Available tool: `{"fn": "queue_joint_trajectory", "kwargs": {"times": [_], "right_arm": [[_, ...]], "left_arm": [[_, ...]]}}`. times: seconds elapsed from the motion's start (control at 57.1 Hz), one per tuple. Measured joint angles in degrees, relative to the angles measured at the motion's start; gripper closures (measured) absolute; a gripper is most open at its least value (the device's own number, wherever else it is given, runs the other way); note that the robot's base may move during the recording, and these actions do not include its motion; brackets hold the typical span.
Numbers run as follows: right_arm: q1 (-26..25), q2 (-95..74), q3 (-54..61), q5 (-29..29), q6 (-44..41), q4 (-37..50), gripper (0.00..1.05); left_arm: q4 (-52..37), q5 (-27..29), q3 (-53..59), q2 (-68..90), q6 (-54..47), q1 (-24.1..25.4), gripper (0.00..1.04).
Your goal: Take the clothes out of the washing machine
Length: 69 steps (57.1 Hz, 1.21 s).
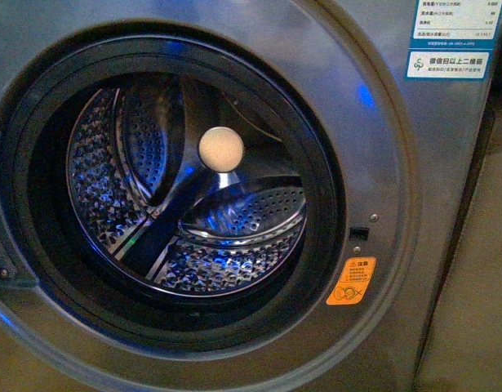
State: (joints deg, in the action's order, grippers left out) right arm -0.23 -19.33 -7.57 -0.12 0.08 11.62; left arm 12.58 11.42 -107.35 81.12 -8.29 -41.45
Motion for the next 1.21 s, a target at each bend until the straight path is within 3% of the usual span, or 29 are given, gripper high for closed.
{"fn": "queue_joint_trajectory", "kwargs": {"times": [0.088,0.298,0.613,0.718,0.806,1.033,1.209], "right_arm": [[0.0,1.5,1.3,0.0,0.0,-0.1,1.02],[0.0,4.7,3.3,0.1,0.0,-1.2,1.02],[0.0,8.5,5.1,0.1,0.0,-3.2,1.02],[0.1,15.2,6.1,0.0,0.0,-10.4,1.02],[0.1,18.7,7.3,0.1,0.0,-11.5,1.02],[0.1,19.1,7.3,0.1,0.0,-11.6,1.02],[0.1,19.1,7.3,0.1,0.0,-11.6,1.02]], "left_arm": [[1.2,8.1,-2.7,0.4,0.9,1.3,0.07],[2.8,13.2,2.4,-7.0,1.5,8.7,0.07],[2.2,14.1,23.8,-22.4,5.9,15.6,0.07],[1.9,14.6,30.6,-25.7,9.6,16.3,0.07],[3.9,12.2,36.0,-28.9,9.1,17.1,0.2],[-5.5,5.9,58.7,-41.6,8.6,23.8,0.55],[-12.8,-0.4,76.7,-50.6,8.5,29.7,0.94]]}}
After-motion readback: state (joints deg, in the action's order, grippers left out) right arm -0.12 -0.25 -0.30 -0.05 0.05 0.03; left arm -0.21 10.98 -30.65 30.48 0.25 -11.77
